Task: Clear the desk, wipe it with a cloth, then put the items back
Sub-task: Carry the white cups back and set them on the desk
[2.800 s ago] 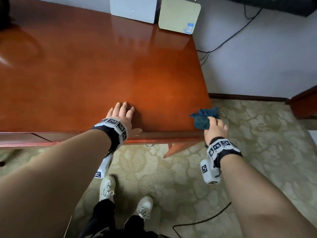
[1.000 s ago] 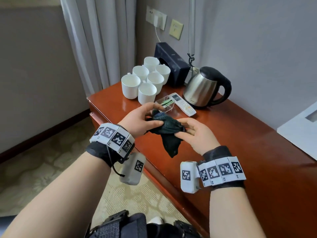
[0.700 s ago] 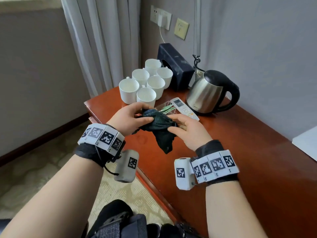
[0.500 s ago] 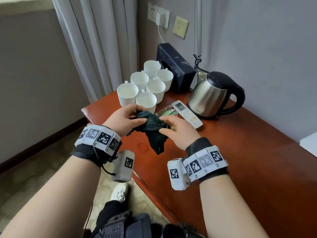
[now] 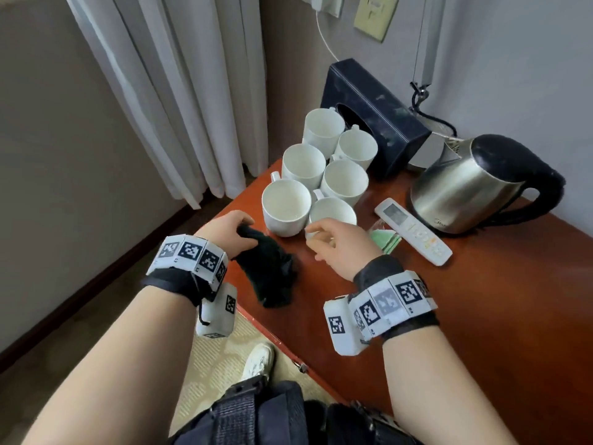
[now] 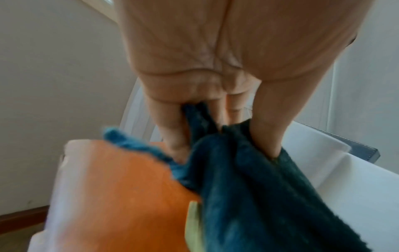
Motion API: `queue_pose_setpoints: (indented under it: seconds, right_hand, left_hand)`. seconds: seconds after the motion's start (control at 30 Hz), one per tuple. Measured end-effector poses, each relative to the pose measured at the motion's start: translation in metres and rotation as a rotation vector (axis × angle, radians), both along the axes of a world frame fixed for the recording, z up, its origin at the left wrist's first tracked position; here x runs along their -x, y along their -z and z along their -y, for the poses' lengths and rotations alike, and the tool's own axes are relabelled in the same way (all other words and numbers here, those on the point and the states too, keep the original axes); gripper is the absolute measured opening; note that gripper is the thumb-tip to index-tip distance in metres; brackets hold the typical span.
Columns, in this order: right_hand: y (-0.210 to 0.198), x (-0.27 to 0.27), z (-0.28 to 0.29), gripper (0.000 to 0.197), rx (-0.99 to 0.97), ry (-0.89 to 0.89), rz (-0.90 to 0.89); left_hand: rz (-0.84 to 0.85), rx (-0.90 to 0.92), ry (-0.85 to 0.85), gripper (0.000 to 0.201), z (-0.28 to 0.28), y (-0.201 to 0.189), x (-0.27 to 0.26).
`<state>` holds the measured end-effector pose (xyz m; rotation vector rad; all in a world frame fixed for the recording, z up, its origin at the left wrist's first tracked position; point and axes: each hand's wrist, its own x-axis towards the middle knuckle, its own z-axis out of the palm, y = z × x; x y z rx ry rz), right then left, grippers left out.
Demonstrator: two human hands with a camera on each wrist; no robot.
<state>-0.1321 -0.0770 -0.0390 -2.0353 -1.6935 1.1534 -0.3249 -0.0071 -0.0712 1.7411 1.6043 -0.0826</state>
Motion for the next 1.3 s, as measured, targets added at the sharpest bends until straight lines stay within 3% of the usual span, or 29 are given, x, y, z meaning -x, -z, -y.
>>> queue_pose_setpoints:
  seconds: [0.17, 0.23, 0.3, 0.4, 0.53, 0.73, 1.03, 1.3]
  right_hand:
    - [-0.007, -0.014, -0.015, 0.029, -0.206, 0.199, 0.218]
    - [-0.007, -0.018, -0.017, 0.042, -0.247, 0.247, 0.315]
    - [-0.004, -0.018, -0.017, 0.064, -0.168, 0.253, 0.371]
    - [0.005, -0.013, -0.018, 0.089, -0.048, 0.244, 0.313]
    - [0.020, -0.005, -0.023, 0.108, 0.014, 0.253, 0.226]
    - [0.029, -0.002, -0.027, 0.104, 0.020, 0.248, 0.257]
    - [0.026, 0.000, -0.014, 0.096, -0.094, 0.339, 0.203]
    - [0.005, -0.004, 0.000, 0.093, -0.251, 0.430, 0.167]
  left_hand:
    - [-0.009, -0.150, -0.026, 0.076, -0.022, -0.012, -0.013]
    - [0.075, -0.146, 0.048, 0.079, -0.029, -0.020, -0.021]
    - [0.080, -0.112, 0.163, 0.082, -0.032, -0.023, -0.028]
    - [0.016, -0.099, 0.231, 0.085, -0.031, -0.020, -0.038]
    - [-0.076, -0.149, 0.285, 0.087, -0.027, -0.013, -0.051]
    - [-0.092, -0.238, 0.259, 0.086, -0.028, -0.007, -0.062]
    - [-0.105, -0.178, 0.293, 0.092, -0.031, -0.007, -0.054]
    - [-0.063, -0.203, 0.270, 0.079, -0.020, -0.028, -0.043]
